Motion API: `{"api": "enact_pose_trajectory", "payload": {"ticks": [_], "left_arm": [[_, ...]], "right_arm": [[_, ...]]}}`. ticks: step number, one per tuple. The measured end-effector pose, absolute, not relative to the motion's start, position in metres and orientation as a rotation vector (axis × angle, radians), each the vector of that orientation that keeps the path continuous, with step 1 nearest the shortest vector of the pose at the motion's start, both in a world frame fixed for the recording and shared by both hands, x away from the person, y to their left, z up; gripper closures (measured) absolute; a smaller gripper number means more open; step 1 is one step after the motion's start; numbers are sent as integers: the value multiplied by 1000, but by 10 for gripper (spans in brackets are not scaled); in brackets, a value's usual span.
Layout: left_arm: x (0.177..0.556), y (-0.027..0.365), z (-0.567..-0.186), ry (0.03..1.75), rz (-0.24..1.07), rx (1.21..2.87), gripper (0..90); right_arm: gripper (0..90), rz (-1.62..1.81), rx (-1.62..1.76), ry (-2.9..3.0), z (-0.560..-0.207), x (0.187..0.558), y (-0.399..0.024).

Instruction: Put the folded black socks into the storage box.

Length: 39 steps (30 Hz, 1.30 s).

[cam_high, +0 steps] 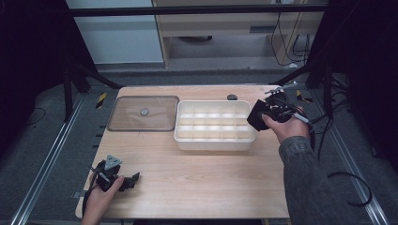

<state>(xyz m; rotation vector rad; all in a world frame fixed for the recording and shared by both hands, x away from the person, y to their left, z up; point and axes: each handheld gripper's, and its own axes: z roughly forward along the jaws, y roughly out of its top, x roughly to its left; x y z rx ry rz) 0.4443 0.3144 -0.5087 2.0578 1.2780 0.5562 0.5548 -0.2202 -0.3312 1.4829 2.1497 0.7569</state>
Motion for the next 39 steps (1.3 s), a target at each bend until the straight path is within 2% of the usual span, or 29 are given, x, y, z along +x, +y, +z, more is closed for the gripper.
{"api": "enact_pose_trajectory", "payload": {"ticks": [39], "left_arm": [[444,313,-509,1278,555,2056,0]], "right_arm": [[648,758,1435,2215,-338,558,-196]]}}
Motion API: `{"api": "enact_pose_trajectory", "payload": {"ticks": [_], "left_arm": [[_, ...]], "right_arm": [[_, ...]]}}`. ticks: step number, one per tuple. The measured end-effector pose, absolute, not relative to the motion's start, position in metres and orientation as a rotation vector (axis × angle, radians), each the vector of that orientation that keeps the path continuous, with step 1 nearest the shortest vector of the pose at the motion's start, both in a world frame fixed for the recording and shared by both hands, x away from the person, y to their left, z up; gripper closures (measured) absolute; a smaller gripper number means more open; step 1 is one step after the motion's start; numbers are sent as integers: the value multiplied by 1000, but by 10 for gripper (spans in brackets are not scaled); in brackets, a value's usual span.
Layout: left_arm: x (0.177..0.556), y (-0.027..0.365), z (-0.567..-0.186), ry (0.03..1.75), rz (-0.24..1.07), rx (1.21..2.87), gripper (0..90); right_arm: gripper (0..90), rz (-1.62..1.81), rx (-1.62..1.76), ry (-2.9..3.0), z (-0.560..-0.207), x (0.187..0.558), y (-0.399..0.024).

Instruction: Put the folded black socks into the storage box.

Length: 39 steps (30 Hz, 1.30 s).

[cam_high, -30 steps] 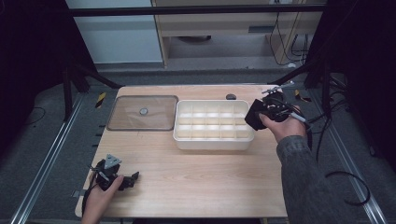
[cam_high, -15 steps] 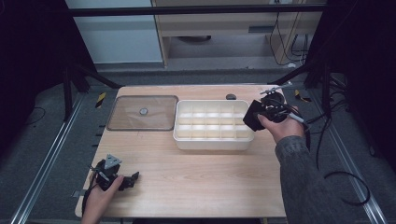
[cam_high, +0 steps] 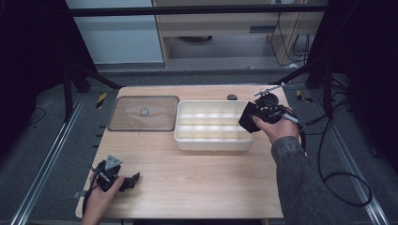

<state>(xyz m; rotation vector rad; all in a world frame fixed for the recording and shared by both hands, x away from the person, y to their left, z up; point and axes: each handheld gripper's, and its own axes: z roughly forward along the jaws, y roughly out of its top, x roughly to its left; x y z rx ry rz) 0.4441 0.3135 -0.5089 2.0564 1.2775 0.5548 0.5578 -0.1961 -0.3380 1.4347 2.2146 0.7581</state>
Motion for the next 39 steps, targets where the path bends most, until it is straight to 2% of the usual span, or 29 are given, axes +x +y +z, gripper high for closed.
{"api": "enact_pose_trajectory", "payload": {"ticks": [11,39], "left_arm": [[444,313,-509,1277,555,2055,0],[445,312,-509,1271,556,2065,0]], "right_arm": [[648,743,1399,2264,-348,563,-176],[648,589,1402,2294,-367,573,-169]]}}
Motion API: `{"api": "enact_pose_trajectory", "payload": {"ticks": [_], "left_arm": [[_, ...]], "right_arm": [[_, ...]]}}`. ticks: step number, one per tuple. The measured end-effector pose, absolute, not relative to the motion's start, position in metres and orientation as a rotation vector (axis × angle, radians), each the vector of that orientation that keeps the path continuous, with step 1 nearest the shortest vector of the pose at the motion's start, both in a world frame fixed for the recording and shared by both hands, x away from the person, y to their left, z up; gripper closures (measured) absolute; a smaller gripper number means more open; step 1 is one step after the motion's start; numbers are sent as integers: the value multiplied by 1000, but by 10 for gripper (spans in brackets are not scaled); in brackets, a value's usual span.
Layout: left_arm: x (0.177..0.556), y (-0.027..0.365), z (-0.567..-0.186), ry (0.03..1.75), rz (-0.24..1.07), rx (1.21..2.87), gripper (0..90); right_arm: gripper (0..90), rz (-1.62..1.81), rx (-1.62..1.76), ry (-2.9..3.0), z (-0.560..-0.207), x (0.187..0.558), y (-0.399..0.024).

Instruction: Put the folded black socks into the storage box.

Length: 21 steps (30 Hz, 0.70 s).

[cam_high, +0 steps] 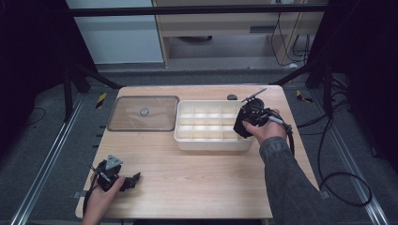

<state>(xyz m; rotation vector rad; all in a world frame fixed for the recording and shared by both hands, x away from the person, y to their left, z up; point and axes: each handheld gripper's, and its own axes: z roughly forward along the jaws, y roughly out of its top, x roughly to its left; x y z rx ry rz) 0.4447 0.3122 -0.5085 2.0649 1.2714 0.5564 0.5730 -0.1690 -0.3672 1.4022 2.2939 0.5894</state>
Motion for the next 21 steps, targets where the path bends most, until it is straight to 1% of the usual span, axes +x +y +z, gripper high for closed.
{"api": "enact_pose_trajectory", "payload": {"ticks": [5,21], "left_arm": [[445,312,-509,1270,555,2065,0],[445,312,-509,1270,555,2065,0]], "right_arm": [[648,538,1402,2312,-375,577,-168],[648,518,1402,2315,-377,577,-170]]}}
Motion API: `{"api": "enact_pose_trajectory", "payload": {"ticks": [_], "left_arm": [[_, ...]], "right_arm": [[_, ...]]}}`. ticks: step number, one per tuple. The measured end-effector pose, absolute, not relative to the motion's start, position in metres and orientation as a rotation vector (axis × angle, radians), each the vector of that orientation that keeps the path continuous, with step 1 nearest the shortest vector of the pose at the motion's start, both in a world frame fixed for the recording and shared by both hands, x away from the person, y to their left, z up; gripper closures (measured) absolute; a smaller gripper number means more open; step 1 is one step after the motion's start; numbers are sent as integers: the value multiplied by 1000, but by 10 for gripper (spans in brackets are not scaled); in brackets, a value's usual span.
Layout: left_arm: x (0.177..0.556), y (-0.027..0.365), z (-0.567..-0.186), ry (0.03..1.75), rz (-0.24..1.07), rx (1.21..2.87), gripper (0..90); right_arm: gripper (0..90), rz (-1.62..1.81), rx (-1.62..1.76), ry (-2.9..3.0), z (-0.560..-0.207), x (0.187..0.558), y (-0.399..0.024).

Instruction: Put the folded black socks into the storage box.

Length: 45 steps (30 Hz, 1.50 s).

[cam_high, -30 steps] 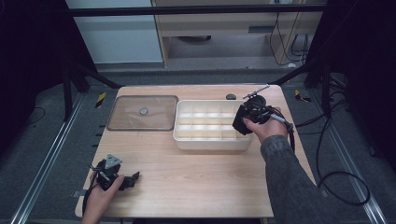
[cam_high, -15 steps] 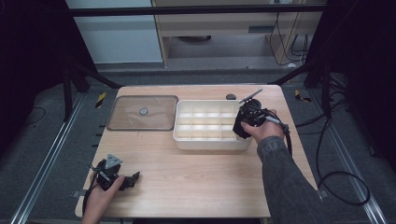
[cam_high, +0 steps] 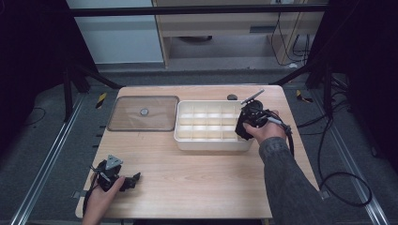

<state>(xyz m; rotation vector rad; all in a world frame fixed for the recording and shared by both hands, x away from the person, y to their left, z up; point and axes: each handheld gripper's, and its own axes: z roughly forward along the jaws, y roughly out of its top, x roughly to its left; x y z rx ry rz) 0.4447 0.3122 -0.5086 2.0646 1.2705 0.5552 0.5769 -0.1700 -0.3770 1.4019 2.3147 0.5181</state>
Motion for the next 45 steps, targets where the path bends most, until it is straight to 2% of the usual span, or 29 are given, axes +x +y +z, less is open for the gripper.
{"api": "enact_pose_trajectory", "payload": {"ticks": [45], "left_arm": [[445,312,-509,1268,552,2068,0]], "right_arm": [[653,466,1412,2334,-405,578,-166]]}}
